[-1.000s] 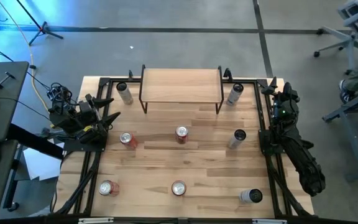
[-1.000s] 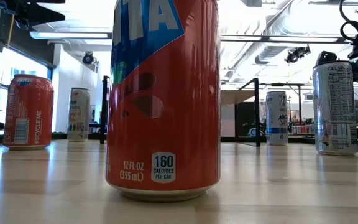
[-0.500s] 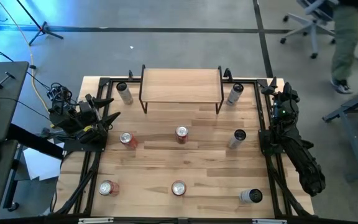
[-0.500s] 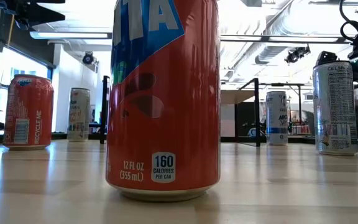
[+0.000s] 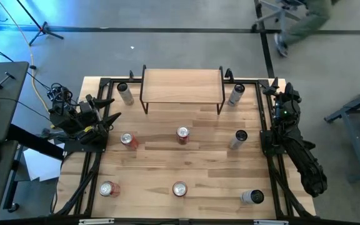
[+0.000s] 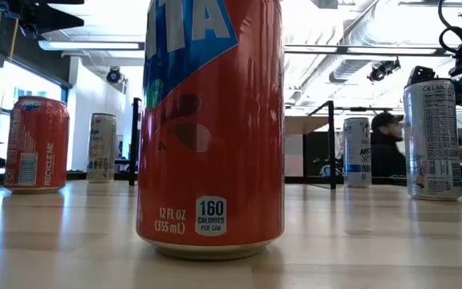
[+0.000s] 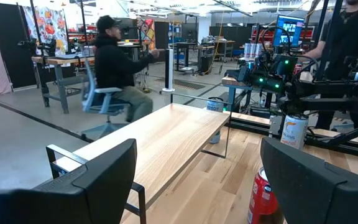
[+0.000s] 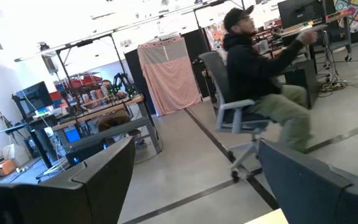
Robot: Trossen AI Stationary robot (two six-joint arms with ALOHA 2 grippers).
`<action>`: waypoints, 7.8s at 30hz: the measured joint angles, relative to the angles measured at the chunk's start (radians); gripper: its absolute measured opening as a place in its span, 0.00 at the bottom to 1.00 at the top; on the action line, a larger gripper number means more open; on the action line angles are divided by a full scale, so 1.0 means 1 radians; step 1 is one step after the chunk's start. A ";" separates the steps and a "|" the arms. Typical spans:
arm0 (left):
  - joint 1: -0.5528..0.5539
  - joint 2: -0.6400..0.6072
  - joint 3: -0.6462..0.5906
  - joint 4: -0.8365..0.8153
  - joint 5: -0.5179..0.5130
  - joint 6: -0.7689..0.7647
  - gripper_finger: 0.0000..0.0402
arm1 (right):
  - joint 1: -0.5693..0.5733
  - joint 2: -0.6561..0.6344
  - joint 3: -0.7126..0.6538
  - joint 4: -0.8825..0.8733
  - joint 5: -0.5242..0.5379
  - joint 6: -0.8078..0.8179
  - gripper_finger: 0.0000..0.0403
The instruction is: Place canned beverage on shelf
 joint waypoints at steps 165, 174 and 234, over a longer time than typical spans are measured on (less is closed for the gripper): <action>0.307 0.693 -0.053 0.923 0.496 0.034 0.79 | 0.000 0.000 0.000 0.000 0.000 0.000 0.81; 0.349 0.855 -0.053 0.871 0.400 -0.115 0.79 | 0.000 0.000 0.000 0.000 0.000 0.000 0.81; 1.672 1.179 0.856 -0.996 1.115 -0.131 0.79 | 0.000 0.000 0.000 0.000 0.000 0.000 0.81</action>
